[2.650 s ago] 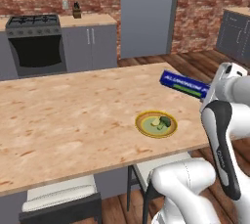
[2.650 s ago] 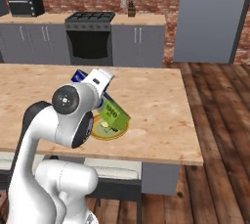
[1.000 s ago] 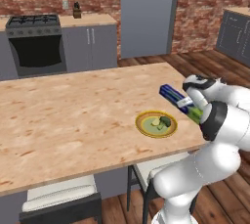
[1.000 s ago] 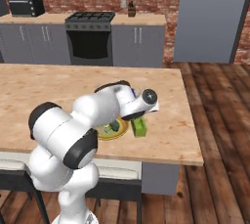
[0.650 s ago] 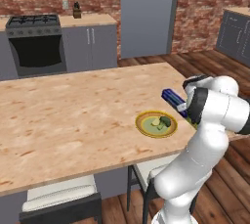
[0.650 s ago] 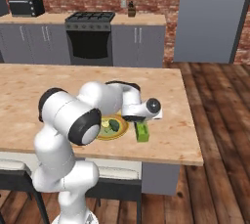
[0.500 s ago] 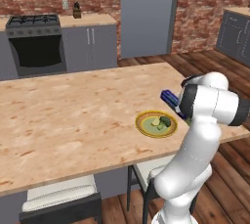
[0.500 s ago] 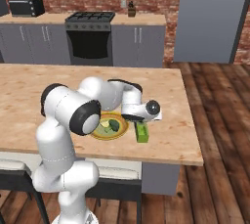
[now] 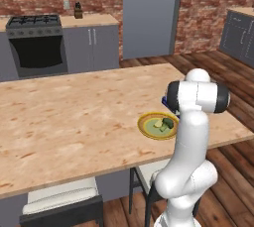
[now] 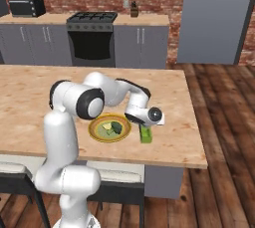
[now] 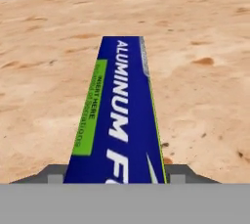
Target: Retrieve the tupperware and aluminum foil from the cabinet and place them on the dining counter near the plate with lemon wedge and broccoli to prepare for storing leftovers.
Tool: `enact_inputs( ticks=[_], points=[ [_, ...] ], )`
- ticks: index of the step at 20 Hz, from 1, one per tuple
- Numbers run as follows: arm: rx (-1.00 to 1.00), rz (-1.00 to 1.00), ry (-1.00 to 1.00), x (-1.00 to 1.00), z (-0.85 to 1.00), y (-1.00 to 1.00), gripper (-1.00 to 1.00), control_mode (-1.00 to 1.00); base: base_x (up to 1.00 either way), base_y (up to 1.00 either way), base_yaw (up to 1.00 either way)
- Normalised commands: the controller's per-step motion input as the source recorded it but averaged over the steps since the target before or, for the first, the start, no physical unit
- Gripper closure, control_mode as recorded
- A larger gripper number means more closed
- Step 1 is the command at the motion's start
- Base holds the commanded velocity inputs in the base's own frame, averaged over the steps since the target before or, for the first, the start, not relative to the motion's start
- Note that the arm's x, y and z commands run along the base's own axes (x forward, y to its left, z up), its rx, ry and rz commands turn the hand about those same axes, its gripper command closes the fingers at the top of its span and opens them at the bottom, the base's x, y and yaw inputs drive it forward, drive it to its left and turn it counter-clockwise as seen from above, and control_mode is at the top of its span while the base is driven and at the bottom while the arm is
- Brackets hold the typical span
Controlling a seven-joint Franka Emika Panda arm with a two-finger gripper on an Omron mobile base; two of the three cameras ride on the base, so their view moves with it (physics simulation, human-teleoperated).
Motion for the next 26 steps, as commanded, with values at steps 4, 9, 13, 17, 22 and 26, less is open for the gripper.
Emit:
enact_inputs(
  ticks=[4,9,13,17,22,26],
  points=[
    [0.00,-0.07,-0.06,0.03,0.39,0.00,-1.00,-1.00,0.00,0.00,0.00],
    [-0.10,-0.02,-0.12,-0.13,1.00,0.22,-1.00,-1.00,0.00,0.00,0.00],
    [-0.17,-0.02,-0.11,-0.35,1.00,0.32,-1.00,-1.00,0.00,0.00,0.00],
    [-0.20,-0.03,-0.02,-0.91,1.00,0.38,-1.00,-1.00,0.00,0.00,0.00],
    [-0.21,-0.04,0.00,-1.00,1.00,0.30,-1.00,-1.00,0.00,0.00,0.00],
    [-0.23,0.00,-0.01,-0.85,1.00,0.26,-1.00,-1.00,0.00,0.00,0.00]
  ],
)
